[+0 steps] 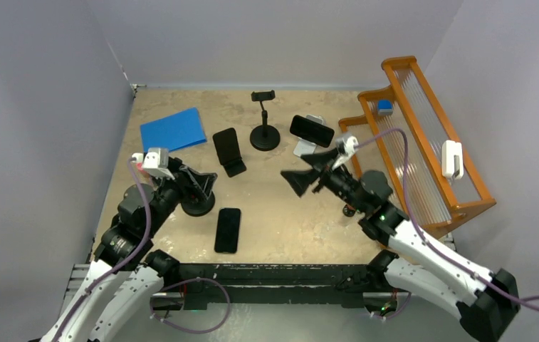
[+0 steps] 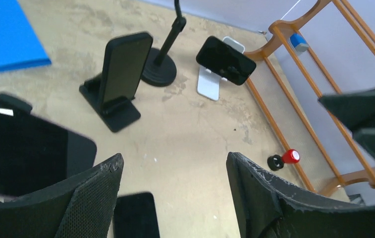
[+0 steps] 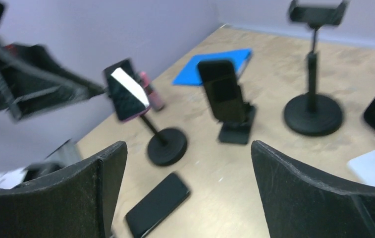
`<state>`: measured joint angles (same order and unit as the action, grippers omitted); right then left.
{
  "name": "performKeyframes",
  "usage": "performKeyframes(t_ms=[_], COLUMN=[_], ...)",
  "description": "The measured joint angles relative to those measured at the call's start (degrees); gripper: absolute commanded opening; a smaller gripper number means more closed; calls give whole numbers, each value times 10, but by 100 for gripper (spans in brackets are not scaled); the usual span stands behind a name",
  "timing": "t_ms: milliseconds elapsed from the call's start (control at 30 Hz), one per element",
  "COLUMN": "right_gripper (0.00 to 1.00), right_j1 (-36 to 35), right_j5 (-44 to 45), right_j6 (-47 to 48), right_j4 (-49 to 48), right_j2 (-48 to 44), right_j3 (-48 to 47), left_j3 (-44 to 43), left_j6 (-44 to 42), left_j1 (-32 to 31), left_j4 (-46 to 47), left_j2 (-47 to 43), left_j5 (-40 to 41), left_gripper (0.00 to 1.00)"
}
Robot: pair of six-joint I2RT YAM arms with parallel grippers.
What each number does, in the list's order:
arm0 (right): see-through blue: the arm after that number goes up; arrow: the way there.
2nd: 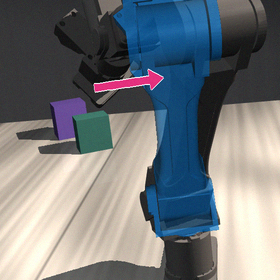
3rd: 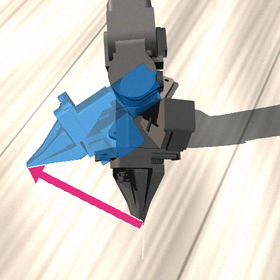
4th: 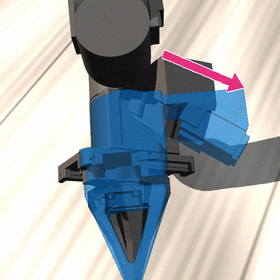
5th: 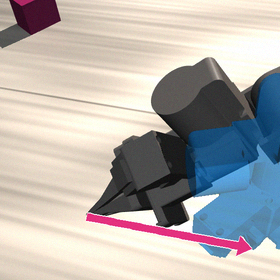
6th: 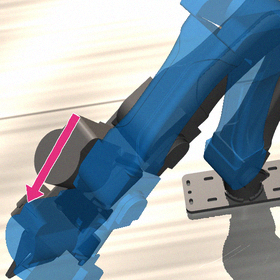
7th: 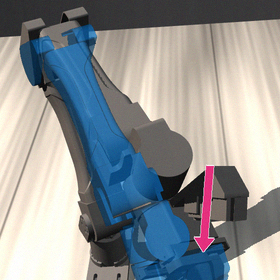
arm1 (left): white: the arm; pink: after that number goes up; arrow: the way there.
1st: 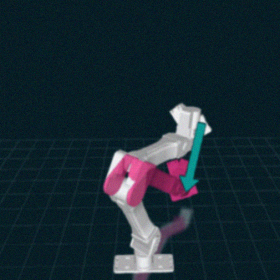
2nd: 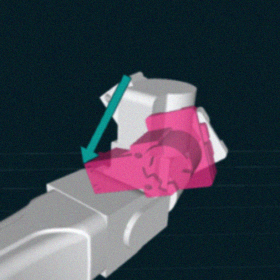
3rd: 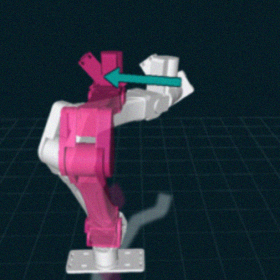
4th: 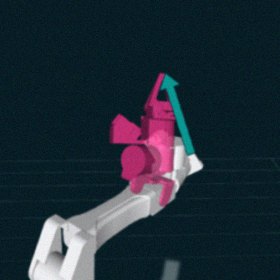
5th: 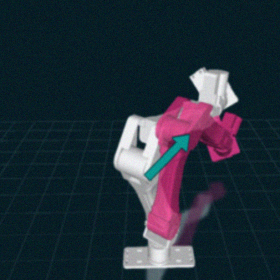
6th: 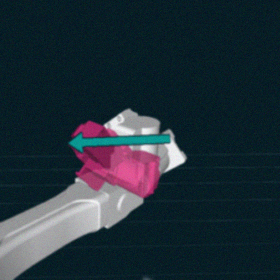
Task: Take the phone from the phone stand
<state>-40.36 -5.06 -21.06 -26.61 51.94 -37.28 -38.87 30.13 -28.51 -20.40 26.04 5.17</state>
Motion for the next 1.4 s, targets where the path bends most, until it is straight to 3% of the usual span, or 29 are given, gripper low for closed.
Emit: performKeyframes(t_ms=[200, 333, 433, 600, 867, 1167, 1400], right_gripper=[98, 98, 99, 99, 99, 99, 99], right_j1=[-1, -1, -1, -1, -1, -1, -1], right_j5=[-56, -67, -70, -66, -75, -59, 55], right_j6=[-83, -108, -120, -164, -169, -162, -137], right_j4=[-30, -42, -67, -91, -97, -59, 38], right_j2=[-117, -116, -106, -76, -10, -50, -81], right_j3=[137, 156, 170, 186, 174, 157, 63], left_j3=[-31, -78, -112, -125, -112, -102, -102], left_j6=[92, 154, 202, 264, 283, 308, 285], left_j1=[0, 0, 0, 0, 0, 0, 0], left_j4=[-130, -222, -287, -383, -416, -417, -390], left_j2=[-36, -30, -14, 14, 51, 113, 81], left_j5=[20, 38, 54, 78, 108, 135, 133], left_gripper=[76, 78, 89, 93, 95, 95, 95])
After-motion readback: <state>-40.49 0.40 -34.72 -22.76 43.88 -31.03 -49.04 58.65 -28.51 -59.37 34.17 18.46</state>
